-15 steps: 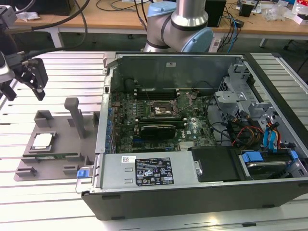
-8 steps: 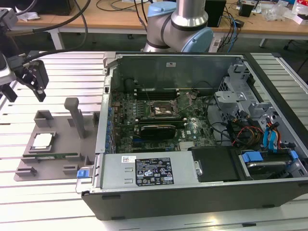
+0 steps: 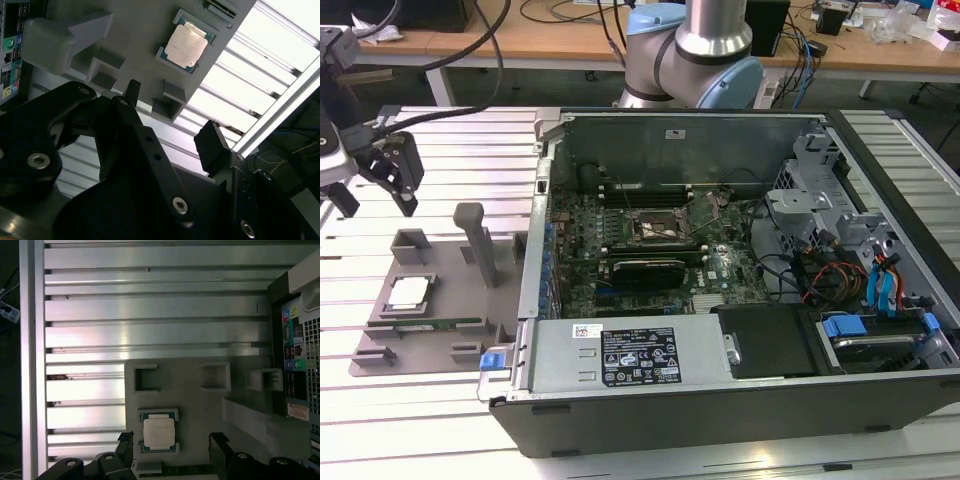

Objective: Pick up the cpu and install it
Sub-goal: 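Pick up the cpu and move it towards the insertion slot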

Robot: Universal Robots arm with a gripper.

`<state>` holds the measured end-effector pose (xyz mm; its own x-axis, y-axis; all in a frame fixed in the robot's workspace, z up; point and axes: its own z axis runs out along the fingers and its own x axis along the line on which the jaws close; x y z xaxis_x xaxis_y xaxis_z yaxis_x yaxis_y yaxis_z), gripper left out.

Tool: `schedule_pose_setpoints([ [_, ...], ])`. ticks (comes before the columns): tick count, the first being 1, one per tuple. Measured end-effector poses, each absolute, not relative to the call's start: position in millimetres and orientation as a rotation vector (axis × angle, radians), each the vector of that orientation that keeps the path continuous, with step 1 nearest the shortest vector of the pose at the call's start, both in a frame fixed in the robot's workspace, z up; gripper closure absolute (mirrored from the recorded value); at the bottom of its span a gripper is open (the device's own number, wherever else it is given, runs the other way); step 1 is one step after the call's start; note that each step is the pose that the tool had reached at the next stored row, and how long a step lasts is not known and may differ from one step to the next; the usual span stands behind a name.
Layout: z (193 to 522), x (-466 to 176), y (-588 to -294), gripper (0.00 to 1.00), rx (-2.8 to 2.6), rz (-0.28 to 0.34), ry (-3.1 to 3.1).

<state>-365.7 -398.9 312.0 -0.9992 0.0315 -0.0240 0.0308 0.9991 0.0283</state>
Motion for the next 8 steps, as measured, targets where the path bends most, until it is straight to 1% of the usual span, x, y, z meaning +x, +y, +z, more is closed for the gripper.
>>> schedule_pose_setpoints([
  [1, 307.8, -365.7, -398.9, 0.29, 0.031, 0.018, 3.117],
  [2, 301.9, -365.7, -399.0, 0.29, 0.031, 0.018, 3.117],
  [8, 297.2, -365.7, -399.0, 0.29, 0.031, 0.018, 3.117],
])
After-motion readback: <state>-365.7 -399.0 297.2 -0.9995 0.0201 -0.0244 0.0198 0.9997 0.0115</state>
